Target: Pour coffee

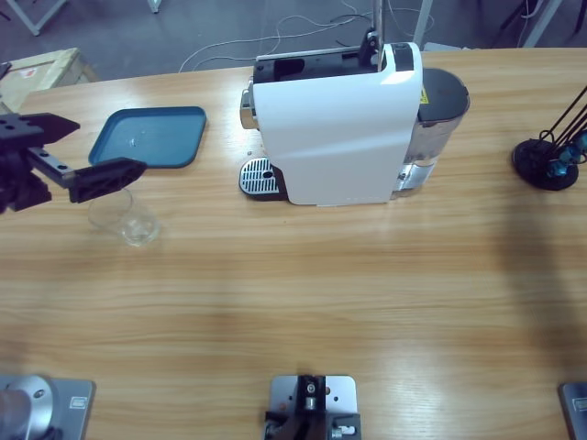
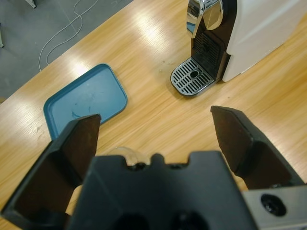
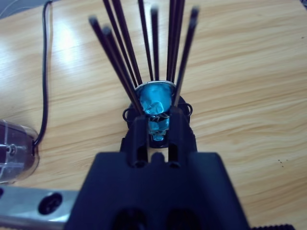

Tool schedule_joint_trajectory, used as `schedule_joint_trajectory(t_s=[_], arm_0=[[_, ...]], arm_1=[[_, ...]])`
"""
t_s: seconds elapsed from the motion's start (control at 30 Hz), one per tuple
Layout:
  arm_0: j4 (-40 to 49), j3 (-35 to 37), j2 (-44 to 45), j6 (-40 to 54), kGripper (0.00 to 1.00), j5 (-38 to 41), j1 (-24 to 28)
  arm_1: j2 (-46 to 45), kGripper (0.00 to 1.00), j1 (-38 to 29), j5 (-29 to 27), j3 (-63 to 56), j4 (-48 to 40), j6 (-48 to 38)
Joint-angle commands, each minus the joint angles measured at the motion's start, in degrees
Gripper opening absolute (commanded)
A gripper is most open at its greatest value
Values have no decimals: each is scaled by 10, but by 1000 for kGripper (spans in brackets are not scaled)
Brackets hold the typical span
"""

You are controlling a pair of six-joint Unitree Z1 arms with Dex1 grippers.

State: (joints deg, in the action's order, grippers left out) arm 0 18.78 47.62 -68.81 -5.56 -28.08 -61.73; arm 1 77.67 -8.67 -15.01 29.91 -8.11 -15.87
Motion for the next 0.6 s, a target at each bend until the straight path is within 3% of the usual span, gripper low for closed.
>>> schedule_joint_trajectory(t_s=[0.03,0.23,0.33,0.47,0.6], arm_0=[[3,-18,13,-12,996,-6,6],[-1,-17,6,-12,996,-4,6],[-1,-17,10,-13,996,-4,6],[1,-17,18,-9,997,4,6],[9,-21,28,-7,996,10,7]], arm_1=[[-88,0,-4,-6,55,69,7],[-149,0,-13,-5,91,126,7],[-190,0,-49,10,111,167,7],[-225,0,-174,98,115,182,93],[-187,0,-330,132,141,220,193]])
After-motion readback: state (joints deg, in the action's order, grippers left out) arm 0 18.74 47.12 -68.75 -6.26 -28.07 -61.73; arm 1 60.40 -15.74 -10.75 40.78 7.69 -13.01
